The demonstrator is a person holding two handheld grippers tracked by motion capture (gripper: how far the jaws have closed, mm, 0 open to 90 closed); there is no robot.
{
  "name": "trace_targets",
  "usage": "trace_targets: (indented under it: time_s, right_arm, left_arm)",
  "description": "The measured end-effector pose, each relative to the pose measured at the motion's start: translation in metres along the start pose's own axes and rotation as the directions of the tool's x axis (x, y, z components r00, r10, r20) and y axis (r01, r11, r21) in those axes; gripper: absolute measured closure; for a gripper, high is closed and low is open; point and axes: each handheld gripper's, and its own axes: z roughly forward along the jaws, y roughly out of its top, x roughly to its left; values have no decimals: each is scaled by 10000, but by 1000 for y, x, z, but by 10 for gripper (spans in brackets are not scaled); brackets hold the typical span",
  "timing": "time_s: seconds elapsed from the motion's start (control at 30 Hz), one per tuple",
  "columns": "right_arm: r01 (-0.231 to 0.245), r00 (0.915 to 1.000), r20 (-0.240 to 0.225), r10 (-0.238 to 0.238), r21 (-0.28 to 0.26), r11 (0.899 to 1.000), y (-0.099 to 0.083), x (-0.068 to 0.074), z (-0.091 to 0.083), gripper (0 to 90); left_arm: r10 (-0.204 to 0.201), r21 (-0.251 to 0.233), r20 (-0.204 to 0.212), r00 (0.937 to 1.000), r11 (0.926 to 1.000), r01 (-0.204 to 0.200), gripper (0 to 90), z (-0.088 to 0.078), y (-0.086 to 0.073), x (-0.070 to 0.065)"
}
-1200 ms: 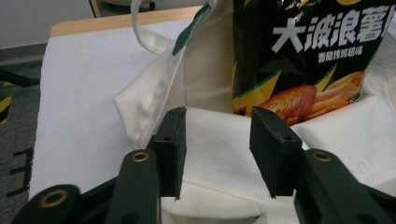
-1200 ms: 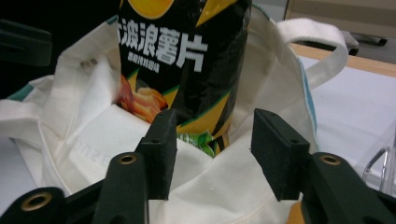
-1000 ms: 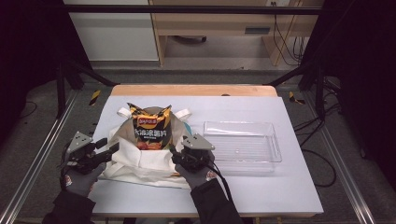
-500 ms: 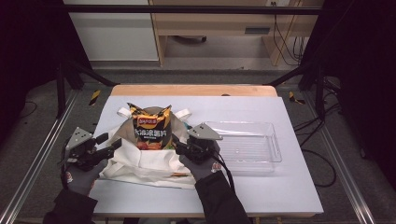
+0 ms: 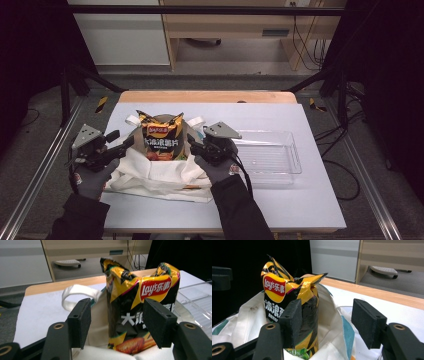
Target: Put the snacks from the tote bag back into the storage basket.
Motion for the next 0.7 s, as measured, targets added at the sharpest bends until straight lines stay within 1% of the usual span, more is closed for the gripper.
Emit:
trace_targets:
  time_s: [0.1,0.23,0.43,0.6,0.7]
  right_arm:
    - [-17,10000,-15,17,-44,10000,3,-1,1,424]
    - [-27,10000,-3,27,-12,10000,6,-2,3,437]
    - [17,10000,-3,-17,18,10000,9,0,5,448]
    - [14,10000,-51,-14,26,10000,9,-1,4,450]
    - [-7,10000,-57,8,48,10000,10,-2,4,450]
  left_arm:
    - [51,-69,23,10000,10000,-51,403,3,6,-2]
    - [10,-170,49,10000,9999,-9,415,9,15,-4]
    - [-157,-284,56,9999,9995,158,432,20,28,-4]
    - [-287,-181,-10,9996,9994,287,463,33,36,-4]
    - [-284,-70,-114,9995,9996,284,493,42,41,-5]
